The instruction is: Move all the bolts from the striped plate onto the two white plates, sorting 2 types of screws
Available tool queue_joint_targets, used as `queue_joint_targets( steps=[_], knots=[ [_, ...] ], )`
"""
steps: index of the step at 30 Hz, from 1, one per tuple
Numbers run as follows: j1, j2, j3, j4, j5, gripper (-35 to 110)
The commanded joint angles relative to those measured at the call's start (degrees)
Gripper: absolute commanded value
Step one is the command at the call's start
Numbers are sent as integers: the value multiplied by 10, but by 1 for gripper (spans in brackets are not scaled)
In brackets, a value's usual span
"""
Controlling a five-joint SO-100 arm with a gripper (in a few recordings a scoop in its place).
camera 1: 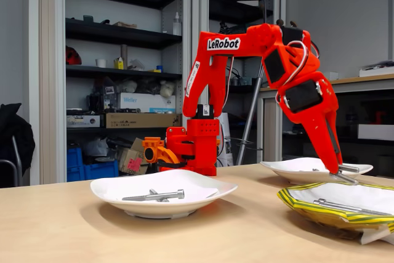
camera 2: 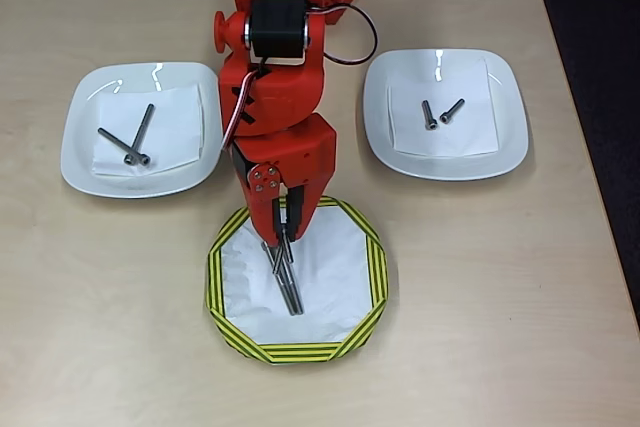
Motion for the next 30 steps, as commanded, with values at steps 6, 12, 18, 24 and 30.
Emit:
queue_joint_targets(
  steps=[6,12,18,24,30],
  knots=[
    [-46,15,-23,19,61,0],
    [-111,83,26,69,195,0],
    [-190,193,147,63,334,0],
    [-276,335,286,67,457,0],
    [-365,473,445,31,577,0]
  ],
)
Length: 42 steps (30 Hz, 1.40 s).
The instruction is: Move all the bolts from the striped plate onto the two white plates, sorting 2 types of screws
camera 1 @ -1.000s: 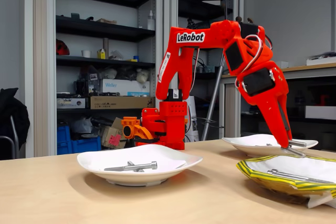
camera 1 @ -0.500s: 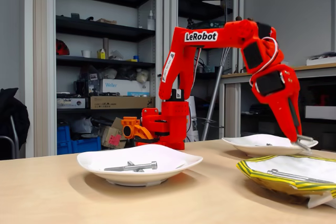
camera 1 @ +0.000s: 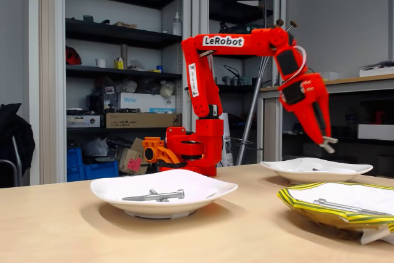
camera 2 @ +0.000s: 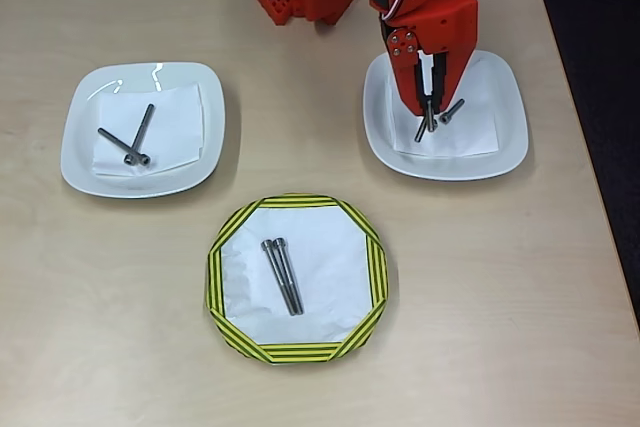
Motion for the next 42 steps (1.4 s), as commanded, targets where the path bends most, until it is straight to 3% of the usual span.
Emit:
queue_joint_targets(
  steps=[1,3,8,15,30,36,42],
  knots=[
    [-45,87,61,-7,63,0],
    [-61,102,75,4,98,0],
    [-69,106,81,-18,71,18],
    [-48,86,76,-63,42,21],
    [168,-120,-116,-177,-361,18],
    [214,-194,-186,-180,-446,22],
    [245,-295,-272,-189,-445,18]
  ],
)
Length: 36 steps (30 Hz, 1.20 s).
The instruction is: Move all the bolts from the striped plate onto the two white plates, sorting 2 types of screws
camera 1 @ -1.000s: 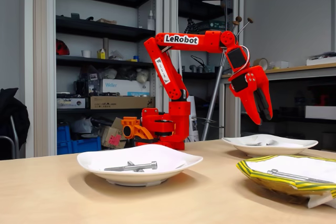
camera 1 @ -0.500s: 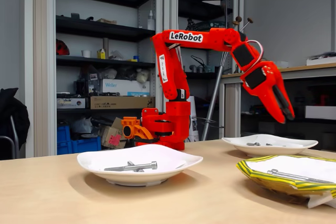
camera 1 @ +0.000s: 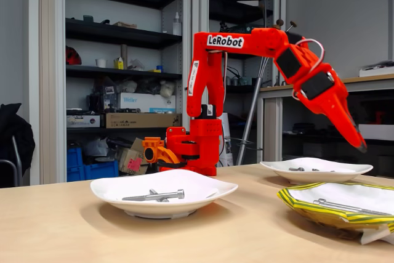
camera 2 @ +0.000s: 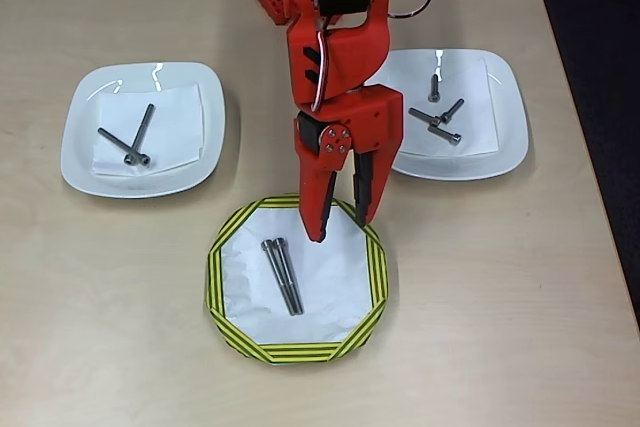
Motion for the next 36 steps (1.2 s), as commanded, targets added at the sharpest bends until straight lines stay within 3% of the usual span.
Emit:
queue_joint_targets(
  steps=[1,12,36],
  knots=[
    [11,-39,-58,-4,13,17],
    [33,-175,-158,-18,53,14],
    [98,-202,-151,-1,51,11]
  ],
)
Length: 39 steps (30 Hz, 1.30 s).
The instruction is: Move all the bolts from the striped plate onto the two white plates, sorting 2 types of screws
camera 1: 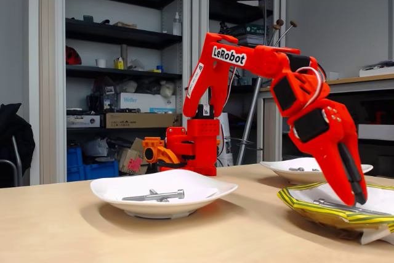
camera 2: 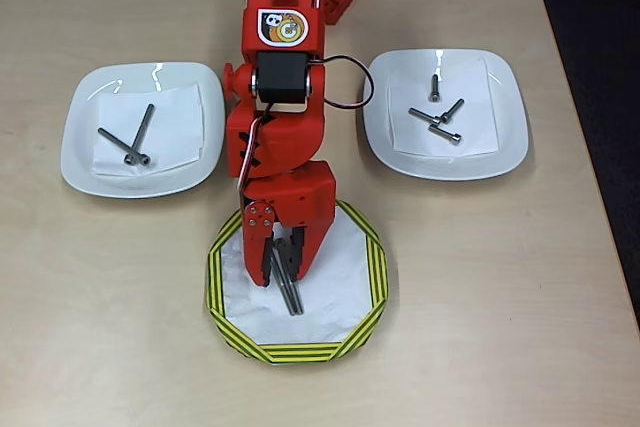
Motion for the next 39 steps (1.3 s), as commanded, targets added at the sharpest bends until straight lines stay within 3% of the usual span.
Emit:
queue_joint_targets(
  steps=[1,16,24,28,35,39],
  knots=[
    [10,5,-7,9,-3,10],
    [-14,-23,-16,-4,25,8],
    [-3,-34,-16,-4,20,0],
    [-1,-11,-27,37,11,0],
    [0,18,-142,215,-3,0],
    [6,30,-178,267,-14,0]
  ],
)
